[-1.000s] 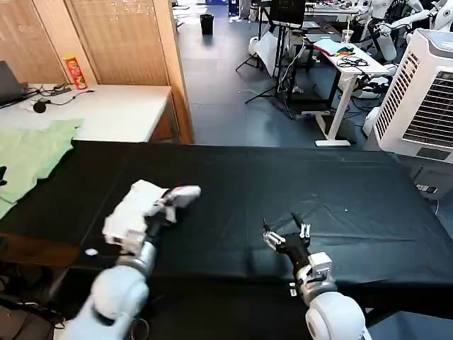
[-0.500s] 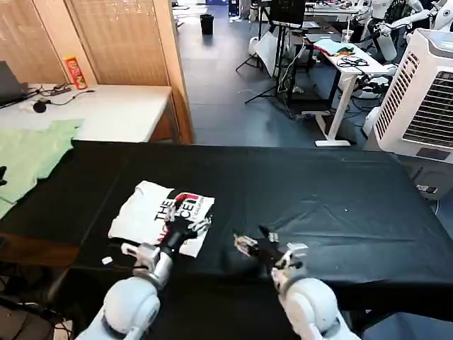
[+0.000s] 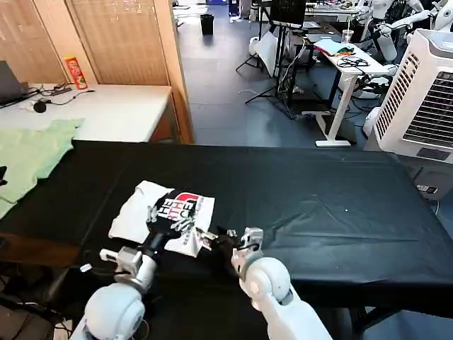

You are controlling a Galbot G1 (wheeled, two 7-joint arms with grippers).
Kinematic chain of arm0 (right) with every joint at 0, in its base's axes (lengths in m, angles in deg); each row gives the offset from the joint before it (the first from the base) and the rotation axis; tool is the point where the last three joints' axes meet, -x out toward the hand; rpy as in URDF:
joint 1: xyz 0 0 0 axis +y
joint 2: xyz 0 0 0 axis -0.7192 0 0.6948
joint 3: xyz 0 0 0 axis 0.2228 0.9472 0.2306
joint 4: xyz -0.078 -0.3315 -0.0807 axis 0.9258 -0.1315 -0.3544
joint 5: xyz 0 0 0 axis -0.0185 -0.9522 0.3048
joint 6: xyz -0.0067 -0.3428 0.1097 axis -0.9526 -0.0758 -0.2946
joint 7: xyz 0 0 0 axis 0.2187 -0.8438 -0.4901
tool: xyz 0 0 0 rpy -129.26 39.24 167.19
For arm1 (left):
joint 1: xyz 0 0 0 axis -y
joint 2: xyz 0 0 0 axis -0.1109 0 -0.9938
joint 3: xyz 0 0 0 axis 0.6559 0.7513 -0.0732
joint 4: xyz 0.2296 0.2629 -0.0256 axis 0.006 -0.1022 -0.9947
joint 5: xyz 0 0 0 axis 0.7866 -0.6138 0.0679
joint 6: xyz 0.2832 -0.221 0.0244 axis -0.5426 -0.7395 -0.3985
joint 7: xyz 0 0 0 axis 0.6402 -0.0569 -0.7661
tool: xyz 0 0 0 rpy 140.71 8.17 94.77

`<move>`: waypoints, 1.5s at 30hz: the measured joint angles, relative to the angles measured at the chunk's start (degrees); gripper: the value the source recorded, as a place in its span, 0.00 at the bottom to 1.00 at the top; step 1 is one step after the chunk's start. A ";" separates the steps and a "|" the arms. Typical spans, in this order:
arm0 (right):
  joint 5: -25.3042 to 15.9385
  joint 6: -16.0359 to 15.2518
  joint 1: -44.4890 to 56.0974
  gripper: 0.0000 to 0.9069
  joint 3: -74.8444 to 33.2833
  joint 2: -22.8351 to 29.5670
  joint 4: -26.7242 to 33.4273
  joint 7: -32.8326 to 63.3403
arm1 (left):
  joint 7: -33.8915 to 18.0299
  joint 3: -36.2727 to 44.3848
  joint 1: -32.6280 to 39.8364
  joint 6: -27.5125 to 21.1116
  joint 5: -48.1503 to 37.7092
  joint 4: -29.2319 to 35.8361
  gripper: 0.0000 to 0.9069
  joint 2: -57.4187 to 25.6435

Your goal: Fold and organize the clothes.

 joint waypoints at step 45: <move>-28.35 20.85 22.23 0.97 -17.76 -18.29 -18.25 -3.80 | -5.67 -5.38 -10.14 5.91 -4.89 0.90 0.97 -0.25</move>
